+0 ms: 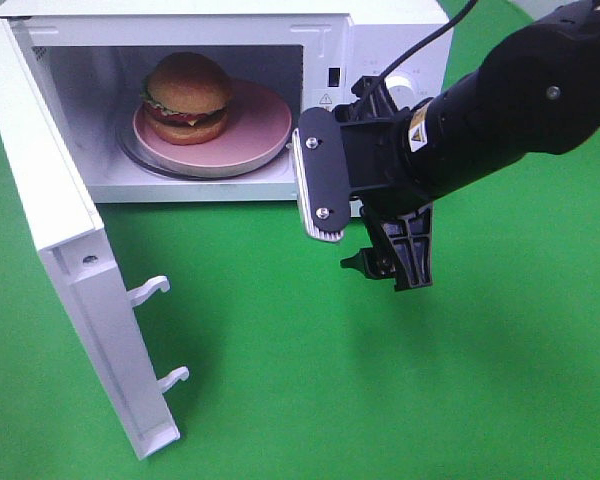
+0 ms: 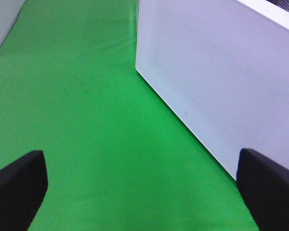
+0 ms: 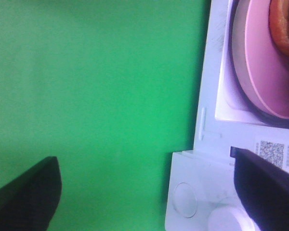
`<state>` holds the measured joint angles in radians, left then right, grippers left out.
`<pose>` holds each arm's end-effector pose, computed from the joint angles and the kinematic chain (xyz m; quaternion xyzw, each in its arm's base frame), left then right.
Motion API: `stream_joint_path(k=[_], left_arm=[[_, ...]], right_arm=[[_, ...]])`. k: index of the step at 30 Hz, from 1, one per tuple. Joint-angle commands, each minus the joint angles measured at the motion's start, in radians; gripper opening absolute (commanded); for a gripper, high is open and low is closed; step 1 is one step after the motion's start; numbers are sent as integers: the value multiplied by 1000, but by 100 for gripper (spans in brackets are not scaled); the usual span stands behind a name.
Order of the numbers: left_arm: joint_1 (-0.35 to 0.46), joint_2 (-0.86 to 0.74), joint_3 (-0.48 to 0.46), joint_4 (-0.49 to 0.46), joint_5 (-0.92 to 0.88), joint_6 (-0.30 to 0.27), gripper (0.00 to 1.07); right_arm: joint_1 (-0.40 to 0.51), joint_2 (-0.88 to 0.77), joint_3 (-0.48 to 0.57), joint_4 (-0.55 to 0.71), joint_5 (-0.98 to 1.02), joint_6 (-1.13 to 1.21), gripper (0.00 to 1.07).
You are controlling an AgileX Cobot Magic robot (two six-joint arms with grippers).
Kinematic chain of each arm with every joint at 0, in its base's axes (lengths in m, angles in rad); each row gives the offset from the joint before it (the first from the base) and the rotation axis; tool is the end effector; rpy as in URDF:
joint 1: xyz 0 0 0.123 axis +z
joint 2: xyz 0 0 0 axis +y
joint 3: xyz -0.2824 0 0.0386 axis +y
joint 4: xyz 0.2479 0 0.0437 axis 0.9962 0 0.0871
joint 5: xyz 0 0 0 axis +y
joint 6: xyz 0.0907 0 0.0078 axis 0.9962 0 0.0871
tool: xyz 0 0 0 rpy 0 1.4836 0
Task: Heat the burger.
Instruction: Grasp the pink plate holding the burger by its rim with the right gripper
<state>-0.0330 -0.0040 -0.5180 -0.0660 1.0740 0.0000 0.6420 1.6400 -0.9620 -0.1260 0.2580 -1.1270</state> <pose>-0.0084 -0.0050 0.2812 0.0159 0.8503 -0.0416 0.5243 0.2730 0.2005 0.2123 -0.7548 0.5520 -0.1201 0.3334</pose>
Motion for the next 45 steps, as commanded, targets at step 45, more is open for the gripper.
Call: stream_joint_path(k=[45], left_arm=[[3, -6, 3, -3, -7, 0, 100]], right_arm=[[38, 539, -685, -106, 128, 112, 83]])
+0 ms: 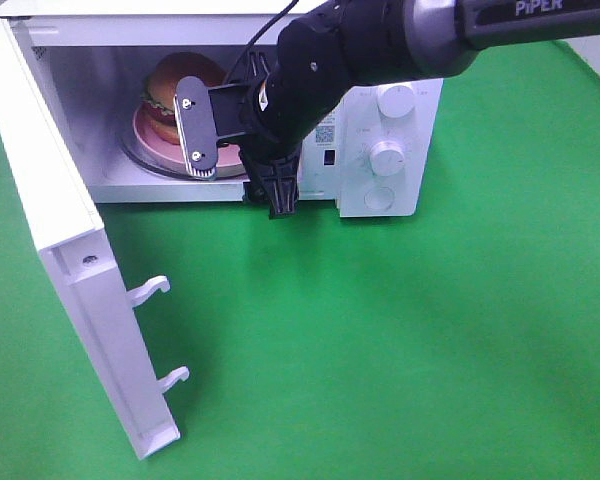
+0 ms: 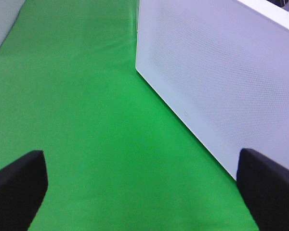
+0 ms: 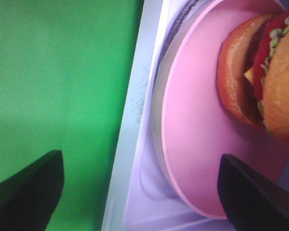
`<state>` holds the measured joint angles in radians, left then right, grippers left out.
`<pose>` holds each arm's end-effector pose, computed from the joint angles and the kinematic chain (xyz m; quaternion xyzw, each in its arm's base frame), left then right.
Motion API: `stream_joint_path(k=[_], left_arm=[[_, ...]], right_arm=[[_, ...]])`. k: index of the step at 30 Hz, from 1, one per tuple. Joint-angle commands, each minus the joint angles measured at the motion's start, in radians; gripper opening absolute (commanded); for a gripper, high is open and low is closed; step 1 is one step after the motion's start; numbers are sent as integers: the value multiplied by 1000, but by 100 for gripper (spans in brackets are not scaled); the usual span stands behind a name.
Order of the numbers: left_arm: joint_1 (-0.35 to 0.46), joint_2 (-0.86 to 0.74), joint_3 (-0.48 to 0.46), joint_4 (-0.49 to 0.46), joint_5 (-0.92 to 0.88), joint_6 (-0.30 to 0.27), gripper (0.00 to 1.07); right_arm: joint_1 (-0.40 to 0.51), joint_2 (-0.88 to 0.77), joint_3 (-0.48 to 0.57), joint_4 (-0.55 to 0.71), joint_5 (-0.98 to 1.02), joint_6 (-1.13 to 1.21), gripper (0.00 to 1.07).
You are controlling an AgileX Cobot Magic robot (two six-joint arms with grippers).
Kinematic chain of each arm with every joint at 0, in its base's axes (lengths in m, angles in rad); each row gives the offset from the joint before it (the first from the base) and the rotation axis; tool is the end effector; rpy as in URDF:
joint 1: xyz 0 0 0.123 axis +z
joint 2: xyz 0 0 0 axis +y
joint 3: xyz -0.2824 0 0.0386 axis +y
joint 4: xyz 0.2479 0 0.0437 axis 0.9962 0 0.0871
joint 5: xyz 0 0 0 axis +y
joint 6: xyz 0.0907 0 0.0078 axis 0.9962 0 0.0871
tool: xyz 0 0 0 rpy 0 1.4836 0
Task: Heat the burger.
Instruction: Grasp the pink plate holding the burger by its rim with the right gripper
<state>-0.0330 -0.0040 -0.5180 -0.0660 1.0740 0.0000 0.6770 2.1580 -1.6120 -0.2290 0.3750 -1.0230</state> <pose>-0.0084 -0.0050 0.2812 0.0159 0.8503 -0.0416 0.5243 0.3825 0.2977 0.1786 -0.7518 0.5485 -0.1378 0.3392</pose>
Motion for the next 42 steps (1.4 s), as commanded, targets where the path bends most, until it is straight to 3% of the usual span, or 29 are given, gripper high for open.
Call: stream_joint_path(k=[1, 16, 30, 42], left_arm=[[3, -6, 3, -3, -7, 0, 100], [3, -6, 3, 2, -7, -5, 100], [3, -6, 3, 16, -6, -5, 100], [3, -6, 3, 16, -6, -5, 100]], right_arm=[[3, 21, -35, -3, 11, 8, 83], [1, 166, -229, -5, 32, 51, 80], [-36, 218, -291, -18, 23, 82, 78], [-63, 288, -321, 49, -28, 76, 76]])
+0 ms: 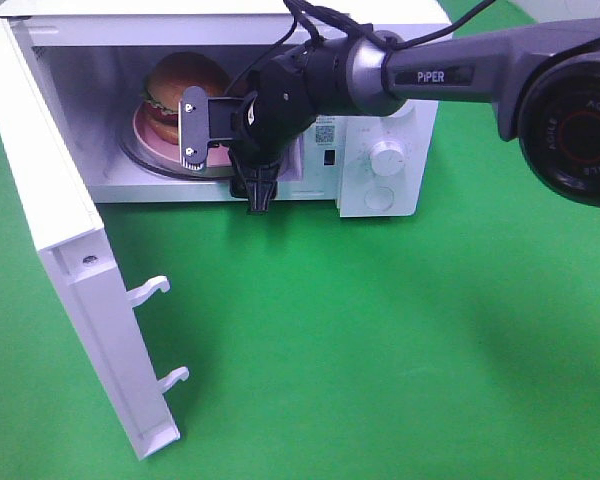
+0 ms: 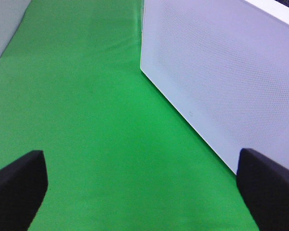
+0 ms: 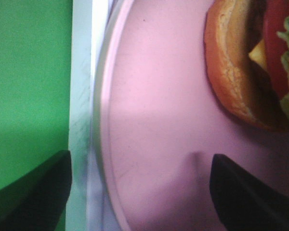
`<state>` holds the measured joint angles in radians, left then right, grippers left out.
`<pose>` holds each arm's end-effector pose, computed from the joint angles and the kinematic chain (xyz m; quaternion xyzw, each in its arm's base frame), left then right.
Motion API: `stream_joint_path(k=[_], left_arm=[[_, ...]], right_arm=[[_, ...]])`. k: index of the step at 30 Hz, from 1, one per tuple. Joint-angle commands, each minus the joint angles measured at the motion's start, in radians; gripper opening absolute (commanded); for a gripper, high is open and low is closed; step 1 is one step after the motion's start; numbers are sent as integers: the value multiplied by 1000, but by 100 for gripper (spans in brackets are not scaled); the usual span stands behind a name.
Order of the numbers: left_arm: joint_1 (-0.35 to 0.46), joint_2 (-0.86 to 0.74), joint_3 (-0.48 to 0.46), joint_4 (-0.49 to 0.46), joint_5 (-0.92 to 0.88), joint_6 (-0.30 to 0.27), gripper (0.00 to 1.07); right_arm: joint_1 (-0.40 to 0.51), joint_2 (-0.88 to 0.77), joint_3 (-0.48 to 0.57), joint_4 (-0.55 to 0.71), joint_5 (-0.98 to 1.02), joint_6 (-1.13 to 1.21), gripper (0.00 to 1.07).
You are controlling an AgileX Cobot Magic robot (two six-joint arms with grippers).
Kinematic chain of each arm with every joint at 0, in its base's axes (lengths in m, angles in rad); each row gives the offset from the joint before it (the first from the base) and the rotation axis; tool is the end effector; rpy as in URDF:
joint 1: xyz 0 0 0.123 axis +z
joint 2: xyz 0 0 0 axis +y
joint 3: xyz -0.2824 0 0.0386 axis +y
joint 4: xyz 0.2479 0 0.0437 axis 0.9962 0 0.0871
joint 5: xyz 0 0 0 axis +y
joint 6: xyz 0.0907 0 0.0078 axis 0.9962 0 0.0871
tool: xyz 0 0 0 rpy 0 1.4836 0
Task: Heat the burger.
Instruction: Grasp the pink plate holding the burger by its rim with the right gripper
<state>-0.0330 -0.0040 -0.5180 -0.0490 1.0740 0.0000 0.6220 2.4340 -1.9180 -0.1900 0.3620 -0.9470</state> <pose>-0.0083 -0.0037 0.2811 0.0154 0.8506 -0.0331 0.5246 0.4433 0.3103 0.1286 -0.6995 0.6027 -0.1252 0.3630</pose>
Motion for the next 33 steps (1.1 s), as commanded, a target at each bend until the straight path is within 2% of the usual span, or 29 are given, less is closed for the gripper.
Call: stream_joint_path(k=[1, 4, 5, 6, 7, 8, 10, 13, 14, 15, 16, 18, 33], left_arm=[[3, -6, 3, -1, -6, -5, 100], [3, -6, 3, -1, -6, -5, 100], [3, -6, 3, -1, -6, -5, 100], [3, -6, 3, -1, -6, -5, 100], [3, -6, 3, -1, -6, -5, 100], [3, -6, 3, -1, -6, -5, 100], [3, -6, 3, -1, -6, -5, 100], [3, -6, 3, -1, -6, -5, 100], [3, -6, 3, -1, -6, -5, 100], [3, -6, 3, -1, -6, -5, 100], [3, -6, 3, -1, -6, -5, 100], [3, -6, 3, -1, -6, -5, 100], [3, -6, 3, -1, -6, -5, 100]], right_arm=[[-8, 16, -15, 10, -12, 0, 76], [-8, 16, -15, 10, -10, 0, 74], [-8, 16, -15, 10, -10, 0, 69], [-8, 16, -15, 10, -10, 0, 69], [-8, 16, -15, 10, -6, 0, 58], [-8, 16, -15, 10, -6, 0, 58], [-8, 16, -15, 10, 10, 0, 31], [-8, 15, -15, 12, 16, 0, 25], [-8, 10, -15, 17, 29, 0, 12], [-8, 10, -15, 17, 29, 0, 12], [-4, 6, -15, 17, 38, 0, 3], [-3, 3, -15, 17, 45, 0, 0], [0, -35, -10, 36, 119, -49, 0]])
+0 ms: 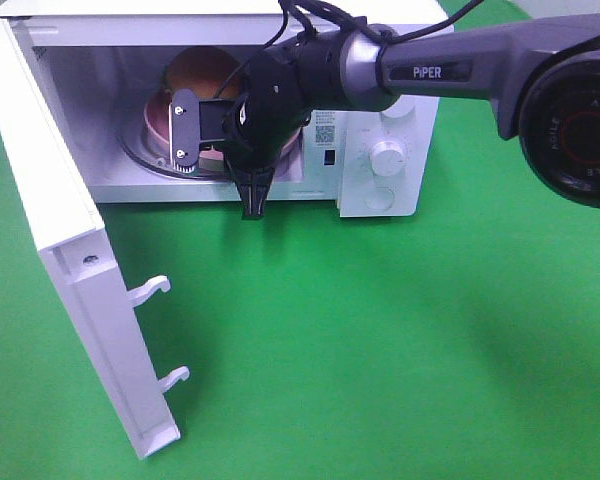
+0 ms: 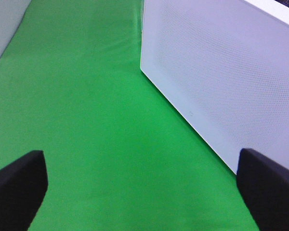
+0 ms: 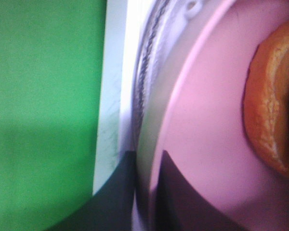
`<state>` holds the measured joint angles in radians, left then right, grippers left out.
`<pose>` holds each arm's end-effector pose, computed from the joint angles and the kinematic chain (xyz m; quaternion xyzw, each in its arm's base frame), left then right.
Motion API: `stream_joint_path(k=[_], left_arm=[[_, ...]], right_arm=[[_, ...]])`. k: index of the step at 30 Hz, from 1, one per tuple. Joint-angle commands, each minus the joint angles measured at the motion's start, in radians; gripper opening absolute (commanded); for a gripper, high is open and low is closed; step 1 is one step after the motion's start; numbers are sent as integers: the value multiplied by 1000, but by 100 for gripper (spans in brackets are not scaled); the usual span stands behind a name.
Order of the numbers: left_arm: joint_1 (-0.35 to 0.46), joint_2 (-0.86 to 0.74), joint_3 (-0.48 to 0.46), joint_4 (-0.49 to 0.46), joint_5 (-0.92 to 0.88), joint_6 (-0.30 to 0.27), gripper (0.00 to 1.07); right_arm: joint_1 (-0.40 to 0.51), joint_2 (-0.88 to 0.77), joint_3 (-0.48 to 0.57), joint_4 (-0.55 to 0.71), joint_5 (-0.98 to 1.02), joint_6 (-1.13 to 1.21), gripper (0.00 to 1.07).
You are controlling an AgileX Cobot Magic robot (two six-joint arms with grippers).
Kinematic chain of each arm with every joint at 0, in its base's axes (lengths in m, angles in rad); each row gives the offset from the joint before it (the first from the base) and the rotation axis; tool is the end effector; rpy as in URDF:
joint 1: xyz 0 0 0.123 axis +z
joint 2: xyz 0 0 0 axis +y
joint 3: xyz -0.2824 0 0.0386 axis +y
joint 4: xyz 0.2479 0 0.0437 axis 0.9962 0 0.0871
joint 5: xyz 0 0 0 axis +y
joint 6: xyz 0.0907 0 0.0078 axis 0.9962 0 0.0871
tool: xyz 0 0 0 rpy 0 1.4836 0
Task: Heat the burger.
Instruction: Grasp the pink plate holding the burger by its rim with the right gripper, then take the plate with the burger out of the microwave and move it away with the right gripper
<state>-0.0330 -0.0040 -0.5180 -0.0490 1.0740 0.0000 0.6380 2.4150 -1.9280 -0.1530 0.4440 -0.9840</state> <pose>-0.0083 -0.0037 0.2811 0.0154 0.8506 -0.0331 0.5246 0.4348 0.3149 0.1367 -0.7120 0.6036 -0.1154 0.3397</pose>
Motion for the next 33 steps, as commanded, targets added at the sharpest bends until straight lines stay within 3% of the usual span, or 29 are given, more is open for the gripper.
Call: stream_joint_path(k=[1, 20, 33], left_arm=[[3, -6, 3, -1, -6, -5, 100], [3, -6, 3, -1, -6, -5, 100], [3, -6, 3, -1, -6, -5, 100]], right_arm=[[-14, -20, 0, -1, 50, -24, 0], [7, -72, 16, 2, 50, -64, 0], [7, -219, 296, -38, -154, -118, 0]])
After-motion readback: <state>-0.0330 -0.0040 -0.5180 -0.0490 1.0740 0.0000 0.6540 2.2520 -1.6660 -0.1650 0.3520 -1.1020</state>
